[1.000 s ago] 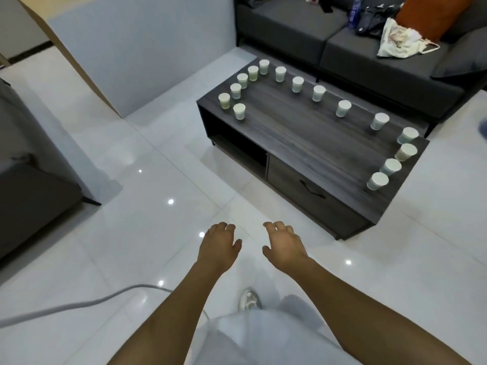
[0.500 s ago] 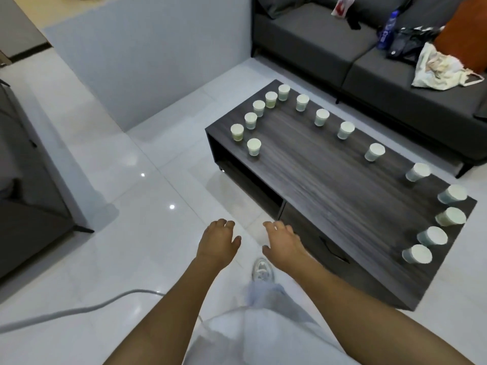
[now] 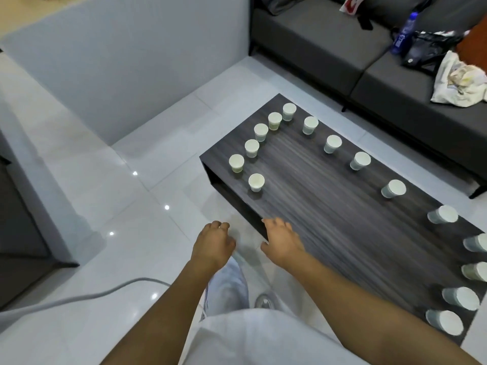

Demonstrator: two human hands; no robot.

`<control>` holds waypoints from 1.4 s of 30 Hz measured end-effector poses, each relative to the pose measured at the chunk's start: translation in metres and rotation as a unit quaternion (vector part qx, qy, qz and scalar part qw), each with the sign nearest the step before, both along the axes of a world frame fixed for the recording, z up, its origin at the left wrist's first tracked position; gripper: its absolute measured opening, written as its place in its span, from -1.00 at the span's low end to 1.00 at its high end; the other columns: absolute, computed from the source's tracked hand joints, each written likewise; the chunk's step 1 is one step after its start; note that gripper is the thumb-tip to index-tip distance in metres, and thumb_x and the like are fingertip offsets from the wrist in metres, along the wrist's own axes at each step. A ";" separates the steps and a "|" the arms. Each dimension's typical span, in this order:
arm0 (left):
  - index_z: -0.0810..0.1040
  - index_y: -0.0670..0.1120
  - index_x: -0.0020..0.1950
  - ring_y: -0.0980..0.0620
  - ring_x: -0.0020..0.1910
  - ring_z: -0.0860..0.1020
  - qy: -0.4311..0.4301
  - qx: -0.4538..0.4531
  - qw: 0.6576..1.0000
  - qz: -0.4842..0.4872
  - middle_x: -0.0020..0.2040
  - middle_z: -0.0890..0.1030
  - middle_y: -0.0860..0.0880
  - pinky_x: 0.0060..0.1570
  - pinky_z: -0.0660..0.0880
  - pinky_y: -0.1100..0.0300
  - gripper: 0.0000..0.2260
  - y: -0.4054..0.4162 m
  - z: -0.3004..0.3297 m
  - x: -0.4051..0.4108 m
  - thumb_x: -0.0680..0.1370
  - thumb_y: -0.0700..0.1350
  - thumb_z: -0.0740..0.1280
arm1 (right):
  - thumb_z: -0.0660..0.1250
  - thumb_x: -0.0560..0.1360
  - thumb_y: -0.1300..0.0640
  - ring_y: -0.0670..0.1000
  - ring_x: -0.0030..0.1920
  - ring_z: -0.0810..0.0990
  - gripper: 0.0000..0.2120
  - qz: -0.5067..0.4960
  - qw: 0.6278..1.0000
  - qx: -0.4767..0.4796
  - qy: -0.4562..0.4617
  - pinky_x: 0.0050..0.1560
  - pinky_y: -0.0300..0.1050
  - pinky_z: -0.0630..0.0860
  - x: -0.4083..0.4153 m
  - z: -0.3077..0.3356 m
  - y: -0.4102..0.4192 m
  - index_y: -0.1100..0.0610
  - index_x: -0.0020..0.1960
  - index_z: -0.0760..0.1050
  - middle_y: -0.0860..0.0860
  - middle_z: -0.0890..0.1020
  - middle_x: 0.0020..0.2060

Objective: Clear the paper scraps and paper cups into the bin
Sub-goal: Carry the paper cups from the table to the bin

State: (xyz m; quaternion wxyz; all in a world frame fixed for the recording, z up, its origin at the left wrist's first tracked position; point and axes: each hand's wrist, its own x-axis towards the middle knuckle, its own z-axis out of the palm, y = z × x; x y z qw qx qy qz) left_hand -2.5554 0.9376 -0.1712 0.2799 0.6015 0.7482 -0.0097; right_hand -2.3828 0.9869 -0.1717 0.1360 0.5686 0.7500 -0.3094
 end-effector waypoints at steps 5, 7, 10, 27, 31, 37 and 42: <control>0.33 -0.09 0.42 -0.04 0.35 0.34 0.006 0.008 0.999 -0.032 0.37 0.41 -0.06 0.31 0.33 0.14 -0.59 0.093 -0.013 -0.045 0.61 0.04 0.18 | 0.26 0.55 0.05 0.15 0.33 0.33 -0.50 -0.044 0.999 -0.010 -0.016 0.27 0.06 0.37 -0.036 -0.011 0.074 0.06 0.45 0.20 0.09 0.33 0.34; 0.33 -0.08 0.42 -0.04 0.35 0.35 0.005 0.010 0.999 -0.045 0.37 0.41 -0.06 0.31 0.33 0.14 -0.58 0.132 -0.016 -0.063 0.60 0.05 0.20 | 0.25 0.56 0.05 0.16 0.33 0.33 -0.49 -0.062 0.998 -0.015 -0.023 0.27 0.07 0.38 -0.054 -0.014 0.104 0.06 0.46 0.18 0.09 0.33 0.35; 0.37 -0.10 0.38 -0.04 0.32 0.37 0.011 0.008 0.997 -0.077 0.34 0.45 -0.07 0.29 0.35 0.13 -0.60 0.186 -0.022 -0.088 0.59 0.04 0.21 | 0.25 0.55 0.07 0.15 0.31 0.34 -0.48 -0.094 0.995 -0.030 -0.017 0.26 0.06 0.40 -0.080 -0.018 0.144 0.06 0.45 0.17 0.08 0.33 0.35; 0.26 -0.11 0.43 -0.12 0.34 0.31 0.007 -0.055 0.981 -0.188 0.37 0.37 -0.13 0.34 0.31 0.05 -0.51 0.358 -0.154 -0.087 0.54 -0.04 0.30 | 0.31 0.53 0.04 0.17 0.36 0.26 -0.38 -0.217 0.970 -0.108 -0.034 0.33 0.05 0.30 -0.108 -0.156 0.258 0.01 0.50 0.11 0.08 0.25 0.42; 0.19 -0.06 0.49 -0.13 0.47 0.17 0.043 -0.059 0.970 -0.230 0.50 0.21 -0.12 0.46 0.18 -0.01 -0.45 0.375 -0.217 -0.077 0.55 0.02 0.30 | 0.35 0.51 0.01 0.19 0.42 0.20 -0.32 -0.231 0.966 -0.104 -0.041 0.38 0.12 0.28 -0.109 -0.219 0.276 -0.02 0.51 0.08 0.10 0.21 0.45; 0.19 0.02 0.49 -0.15 0.53 0.03 0.059 -0.070 0.962 -0.256 0.55 0.10 -0.10 0.48 0.10 -0.10 -0.44 0.377 -0.278 -0.075 0.55 0.03 0.33 | 0.40 0.47 -0.01 0.22 0.48 0.12 -0.29 -0.242 0.965 -0.097 -0.038 0.43 0.19 0.26 -0.107 -0.274 0.269 0.01 0.50 0.11 0.10 0.11 0.51; 0.26 -0.03 0.46 -0.16 0.52 0.06 0.061 -0.063 0.959 -0.269 0.53 0.15 -0.11 0.46 0.15 -0.11 -0.52 0.365 -0.291 -0.078 0.57 -0.08 0.31 | 0.38 0.50 0.04 0.15 0.45 0.19 -0.34 -0.268 0.959 -0.094 -0.007 0.41 0.10 0.34 -0.106 -0.286 0.255 0.03 0.50 0.13 0.08 0.17 0.47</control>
